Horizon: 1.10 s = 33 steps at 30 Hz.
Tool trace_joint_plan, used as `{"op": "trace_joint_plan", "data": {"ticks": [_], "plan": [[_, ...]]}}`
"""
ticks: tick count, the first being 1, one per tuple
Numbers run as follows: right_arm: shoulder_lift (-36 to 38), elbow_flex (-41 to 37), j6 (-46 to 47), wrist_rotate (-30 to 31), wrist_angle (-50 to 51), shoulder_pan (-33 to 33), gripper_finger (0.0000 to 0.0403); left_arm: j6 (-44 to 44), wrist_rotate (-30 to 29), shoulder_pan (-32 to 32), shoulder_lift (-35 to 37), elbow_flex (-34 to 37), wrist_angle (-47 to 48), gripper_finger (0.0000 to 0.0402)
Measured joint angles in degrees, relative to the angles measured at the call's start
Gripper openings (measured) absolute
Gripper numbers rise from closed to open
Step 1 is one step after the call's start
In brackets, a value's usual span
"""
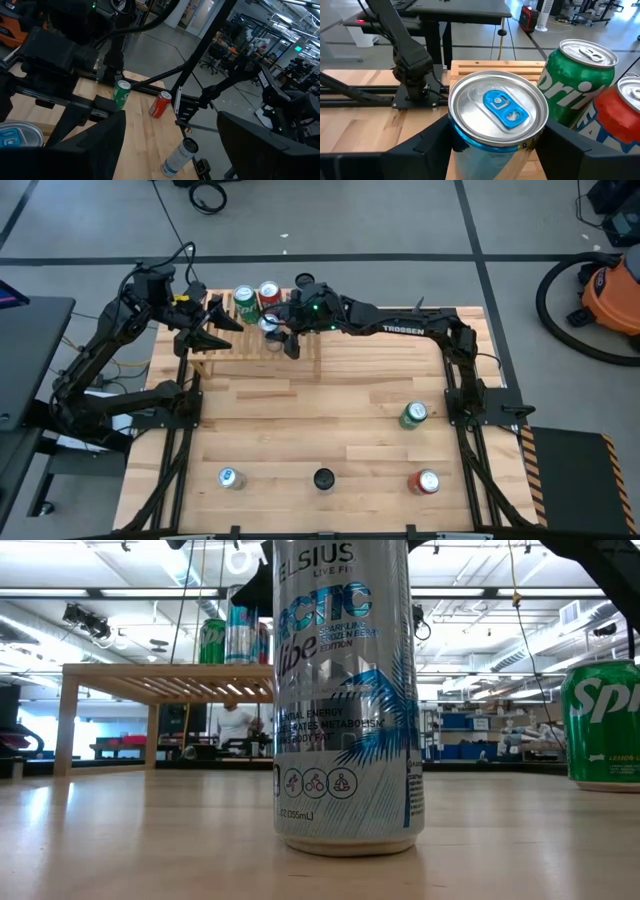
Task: Place canned beverage on shelf
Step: Put the top blue soda can on the shelf
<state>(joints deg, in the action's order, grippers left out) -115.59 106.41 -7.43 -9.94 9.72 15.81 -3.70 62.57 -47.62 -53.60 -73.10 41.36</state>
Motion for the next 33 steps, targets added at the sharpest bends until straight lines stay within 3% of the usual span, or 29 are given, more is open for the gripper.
{"op": "trace_joint_plan", "data": {"ticks": [7,15,26,33], "plan": [[-0.15,0.00,0.55,6.20,-1.62,-2.09,0.0243,-0.01,-0.99,0.02,0.00,0.00,-0.05,0.0314],[-0.27,-0.07,0.55,7.49,-9.08,-3.57,0.0243,-0.12,-11.34,0.00,0.00,0.00,-1.47,0.0314],[-0.57,-0.04,7.42,14.79,-16.70,-4.15,0.0243,-3.58,-11.60,0.00,0.00,0.00,-5.86,0.0314],[-1.68,0.05,7.39,13.38,-14.90,-4.82,0.0243,-5.11,-11.58,0.02,0.00,0.00,-6.93,0.0314]]}}
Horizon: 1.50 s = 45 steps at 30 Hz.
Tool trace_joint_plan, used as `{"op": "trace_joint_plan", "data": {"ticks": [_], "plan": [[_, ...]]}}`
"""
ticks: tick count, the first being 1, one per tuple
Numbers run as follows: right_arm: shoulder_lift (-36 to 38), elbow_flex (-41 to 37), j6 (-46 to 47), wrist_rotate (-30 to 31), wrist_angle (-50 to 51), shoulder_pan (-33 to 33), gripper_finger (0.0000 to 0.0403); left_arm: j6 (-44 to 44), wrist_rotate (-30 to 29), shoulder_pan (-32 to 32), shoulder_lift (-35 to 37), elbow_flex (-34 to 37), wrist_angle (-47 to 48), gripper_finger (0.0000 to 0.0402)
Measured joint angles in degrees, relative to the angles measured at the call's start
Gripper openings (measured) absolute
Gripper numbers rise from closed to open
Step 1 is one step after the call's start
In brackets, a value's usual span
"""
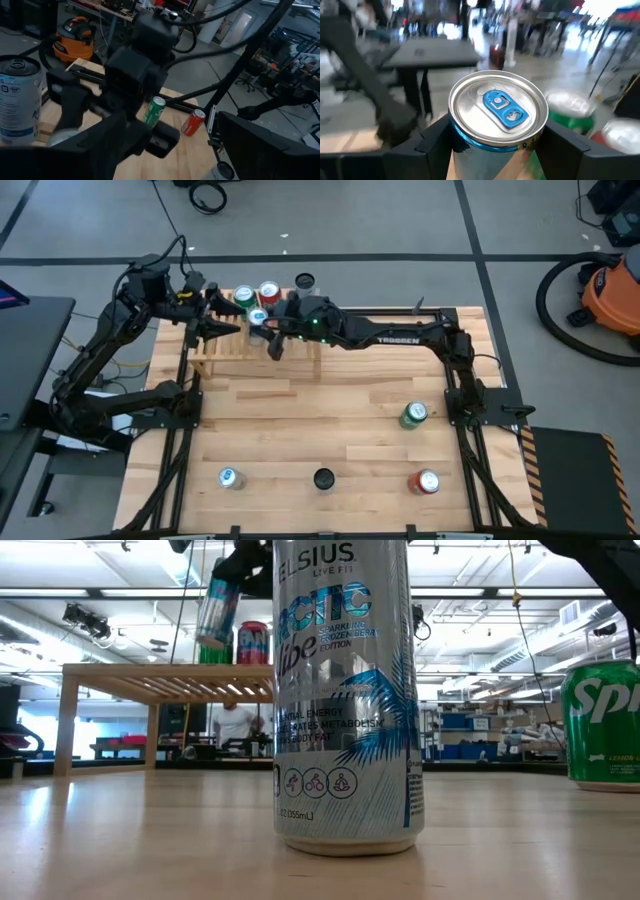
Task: Place canned beverage on shelf
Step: Put the top blue soda can on the shelf
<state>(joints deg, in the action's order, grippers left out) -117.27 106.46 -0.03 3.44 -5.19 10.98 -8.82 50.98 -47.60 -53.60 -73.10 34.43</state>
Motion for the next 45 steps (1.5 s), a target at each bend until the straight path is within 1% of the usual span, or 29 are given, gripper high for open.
{"op": "trace_joint_plan", "data": {"ticks": [2,4,9,14,22,32,38,45], "plan": [[-1.06,-0.03,-0.15,-1.42,-0.29,0.02,0.0243,0.00,0.00,-0.02,0.00,0.00,0.49,0.0314],[-1.25,-0.13,-0.23,-1.53,1.33,0.36,0.0243,-0.01,0.02,0.00,0.00,0.00,1.01,0.0314],[-1.58,-0.05,-0.26,-1.60,-0.27,1.11,0.0243,-0.02,0.00,-0.02,0.00,0.00,1.01,0.0314],[-1.58,-0.05,-0.40,-1.41,2.52,1.29,0.0243,0.30,0.02,-0.02,0.00,0.00,0.99,0.0314],[-1.66,-0.05,-2.04,-4.11,3.28,1.32,0.0246,0.32,0.02,-0.02,0.00,0.00,0.99,0.0314],[-1.66,-0.05,-2.10,-5.53,4.63,1.99,0.0264,0.09,0.02,-0.01,0.00,0.00,0.97,0.0314],[-1.66,-0.05,-3.57,-9.23,4.65,2.19,0.0273,0.02,0.02,-0.02,0.00,0.00,0.99,0.0314],[-1.66,0.07,-6.27,-8.81,2.12,2.17,0.0297,0.00,0.02,-0.01,0.00,0.00,0.98,0.0314]]}}
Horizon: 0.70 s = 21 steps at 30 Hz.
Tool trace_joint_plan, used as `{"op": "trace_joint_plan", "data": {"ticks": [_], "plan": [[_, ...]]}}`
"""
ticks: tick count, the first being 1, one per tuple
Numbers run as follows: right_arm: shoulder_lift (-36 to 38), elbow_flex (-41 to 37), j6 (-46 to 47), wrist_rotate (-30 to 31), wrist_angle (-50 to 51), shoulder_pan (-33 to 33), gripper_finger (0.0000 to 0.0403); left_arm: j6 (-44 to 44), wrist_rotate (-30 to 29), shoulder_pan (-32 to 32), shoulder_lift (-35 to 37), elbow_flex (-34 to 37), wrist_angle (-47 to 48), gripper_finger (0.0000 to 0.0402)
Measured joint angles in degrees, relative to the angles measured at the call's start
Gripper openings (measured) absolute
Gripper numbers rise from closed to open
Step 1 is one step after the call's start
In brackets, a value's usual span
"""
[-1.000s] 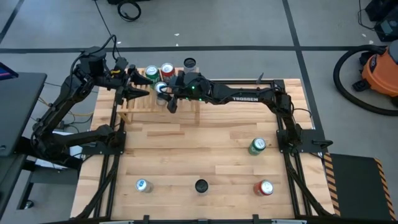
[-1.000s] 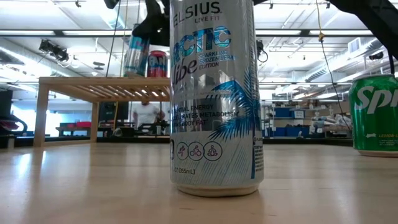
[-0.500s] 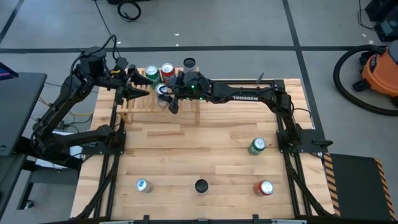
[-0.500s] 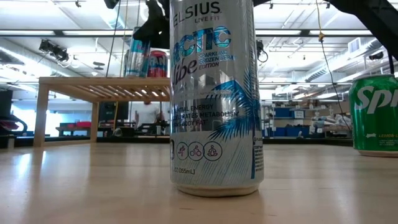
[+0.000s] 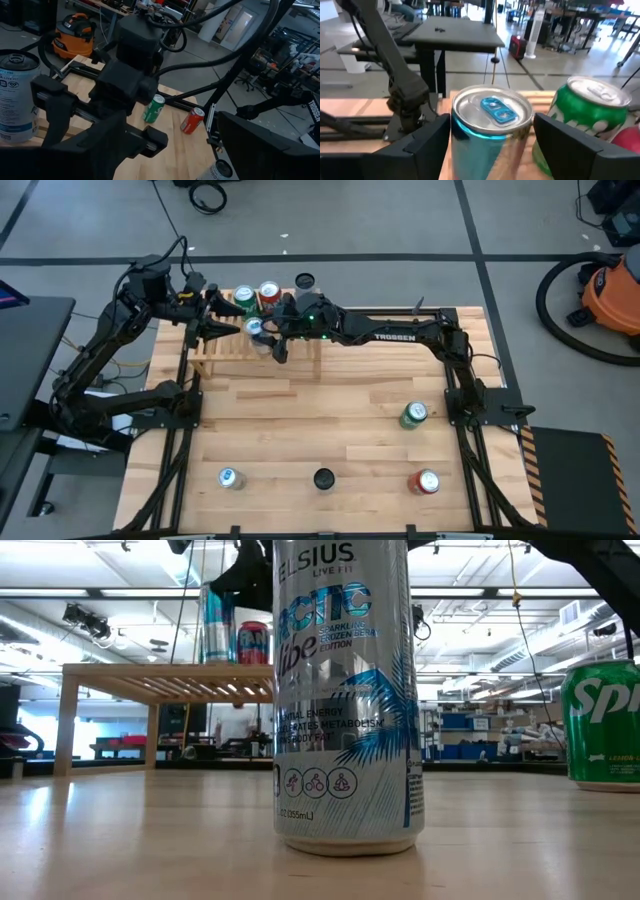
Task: Place canned beverage on shelf
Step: Put the top blue soda can on the shelf
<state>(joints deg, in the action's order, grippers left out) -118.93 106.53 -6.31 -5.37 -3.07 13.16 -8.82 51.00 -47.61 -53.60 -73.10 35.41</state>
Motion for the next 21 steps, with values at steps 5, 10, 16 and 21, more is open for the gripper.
{"op": "trace_joint_plan", "data": {"ticks": [5,10,16,21], "plan": [[0.00,0.01,-0.07,-0.17,-0.41,-0.01,0.0318,0.00,0.00,0.00,0.00,0.00,0.01,0.0314],[0.00,0.01,-0.41,-0.17,-0.39,0.01,0.0334,0.00,0.00,0.00,0.00,0.00,-0.01,0.0314],[1.45,-0.03,-1.36,-0.17,0.33,0.01,0.0339,0.10,0.00,0.00,0.00,0.00,0.00,0.0314],[4.66,-0.03,-1.38,-0.17,2.85,0.04,0.0339,0.41,0.02,0.00,0.00,0.00,-0.01,0.0314]]}}
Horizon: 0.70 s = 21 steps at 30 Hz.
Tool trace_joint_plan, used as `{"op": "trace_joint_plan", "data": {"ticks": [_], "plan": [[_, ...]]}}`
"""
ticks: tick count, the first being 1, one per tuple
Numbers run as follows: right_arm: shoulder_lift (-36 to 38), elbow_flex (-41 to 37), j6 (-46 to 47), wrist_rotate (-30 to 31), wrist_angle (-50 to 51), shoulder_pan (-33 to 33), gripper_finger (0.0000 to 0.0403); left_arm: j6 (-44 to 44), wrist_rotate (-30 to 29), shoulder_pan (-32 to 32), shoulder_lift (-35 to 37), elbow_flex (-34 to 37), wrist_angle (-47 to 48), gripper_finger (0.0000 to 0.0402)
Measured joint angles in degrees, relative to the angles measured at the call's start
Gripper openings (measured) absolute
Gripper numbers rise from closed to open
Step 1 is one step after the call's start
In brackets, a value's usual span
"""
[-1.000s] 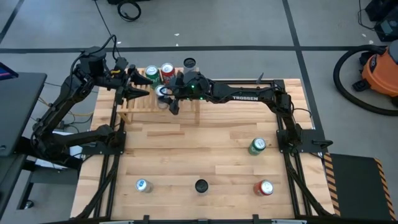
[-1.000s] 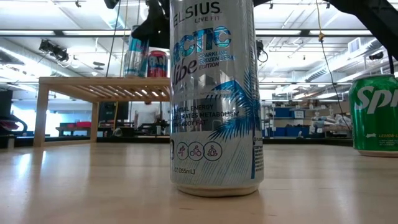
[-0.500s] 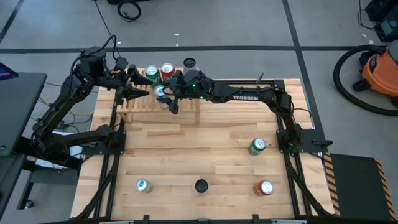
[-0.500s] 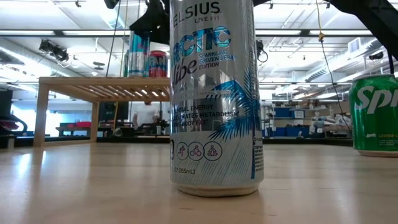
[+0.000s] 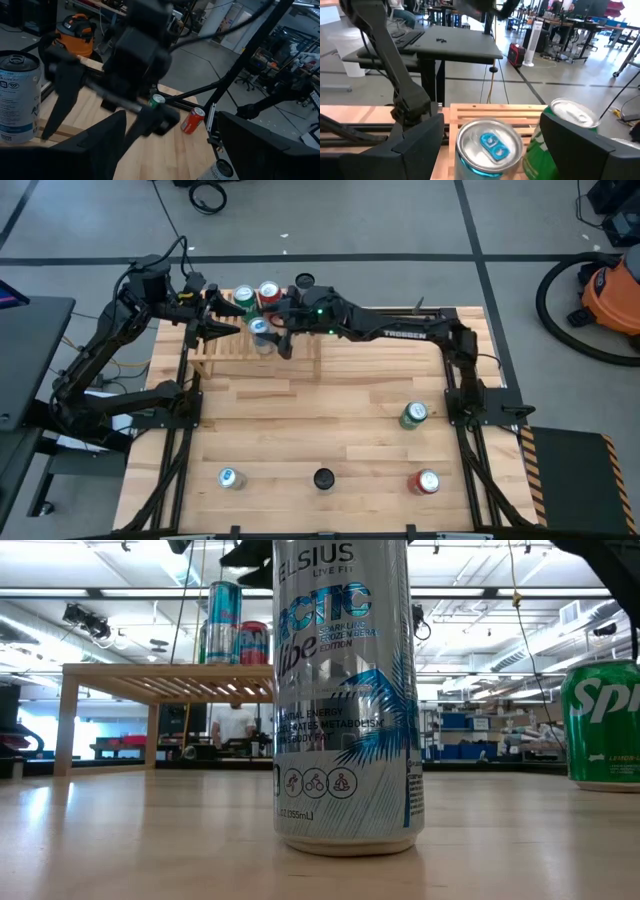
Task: Place canned beverage on shelf
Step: Put the top blue soda can on the shelf
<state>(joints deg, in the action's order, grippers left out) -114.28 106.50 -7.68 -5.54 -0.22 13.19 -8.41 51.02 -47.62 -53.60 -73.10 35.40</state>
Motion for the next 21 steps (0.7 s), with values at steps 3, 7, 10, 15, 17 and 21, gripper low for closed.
{"op": "trace_joint_plan", "data": {"ticks": [3,7,10,15,17,21], "plan": [[2.94,0.00,0.53,0.00,4.95,0.53,0.0339,0.13,-0.02,0.00,0.00,0.00,0.21,0.0314],[7.22,0.00,2.85,-0.02,14.90,1.02,0.0339,5.70,-0.04,0.00,0.00,-0.02,5.35,0.0314],[9.93,-0.02,2.99,-0.02,21.12,0.58,0.0339,9.21,-2.07,-0.07,0.00,-0.01,8.59,0.0314],[14.47,-0.11,2.13,0.87,27.23,-1.33,0.0339,10.66,-5.32,-0.09,0.16,-0.01,9.60,0.0314],[16.73,-0.11,1.61,1.72,29.34,-1.99,0.0339,11.31,-5.50,-0.09,0.56,0.00,10.36,0.0314],[20.93,-0.11,1.49,2.99,34.24,-3.32,0.0339,13.64,-6.01,-0.07,1.59,-0.02,14.18,0.0314]]}}
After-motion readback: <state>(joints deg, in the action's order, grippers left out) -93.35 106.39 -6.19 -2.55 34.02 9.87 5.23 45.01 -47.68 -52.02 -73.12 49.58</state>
